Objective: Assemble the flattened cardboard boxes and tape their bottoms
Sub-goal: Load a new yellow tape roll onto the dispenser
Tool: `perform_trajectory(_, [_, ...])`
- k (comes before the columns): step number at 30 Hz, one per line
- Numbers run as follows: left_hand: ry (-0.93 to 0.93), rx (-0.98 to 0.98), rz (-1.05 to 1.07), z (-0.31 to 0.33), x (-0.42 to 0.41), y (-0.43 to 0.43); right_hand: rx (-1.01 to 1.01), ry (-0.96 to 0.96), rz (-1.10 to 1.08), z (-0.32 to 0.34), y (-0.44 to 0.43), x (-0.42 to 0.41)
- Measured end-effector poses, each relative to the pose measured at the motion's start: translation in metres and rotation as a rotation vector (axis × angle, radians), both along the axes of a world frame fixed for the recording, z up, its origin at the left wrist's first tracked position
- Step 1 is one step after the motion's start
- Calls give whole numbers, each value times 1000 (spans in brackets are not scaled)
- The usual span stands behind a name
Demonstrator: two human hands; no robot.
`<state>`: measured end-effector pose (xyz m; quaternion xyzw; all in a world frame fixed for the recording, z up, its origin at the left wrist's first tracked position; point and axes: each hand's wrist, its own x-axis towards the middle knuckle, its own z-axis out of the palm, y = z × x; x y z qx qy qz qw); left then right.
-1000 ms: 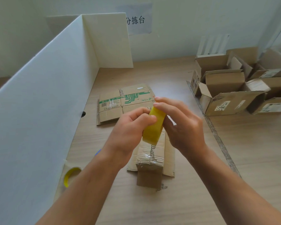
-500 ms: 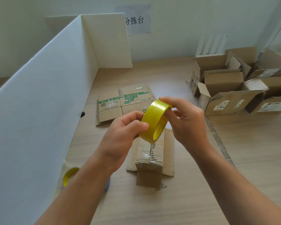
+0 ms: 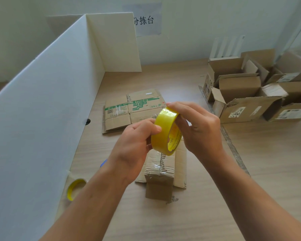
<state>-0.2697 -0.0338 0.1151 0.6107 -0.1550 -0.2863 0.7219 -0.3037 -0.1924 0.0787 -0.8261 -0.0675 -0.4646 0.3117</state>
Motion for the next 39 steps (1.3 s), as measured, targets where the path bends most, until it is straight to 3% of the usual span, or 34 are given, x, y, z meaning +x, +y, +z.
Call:
perform_trajectory(7, [90, 56, 69, 0, 3, -3, -45, -20, -22, -4, -2, -1])
perform_trajectory(20, [17, 119, 26, -6, 9, 12, 21, 194, 46, -2, -4, -1])
perform_trajectory(24, [28, 117, -80, -11, 12, 23, 12, 251, 131, 2, -7, -3])
perform_trajectory(30, [-386, 365, -74, -2, 7, 23, -8, 445, 277, 11, -12, 0])
perform_trajectory(35, [-257, 145, -21, -6, 7, 18, 11, 496, 215, 17, -7, 2])
perform_trajectory(39, [-240, 23, 132, -9, 8, 17, 392, 519, 177, 17, -9, -2])
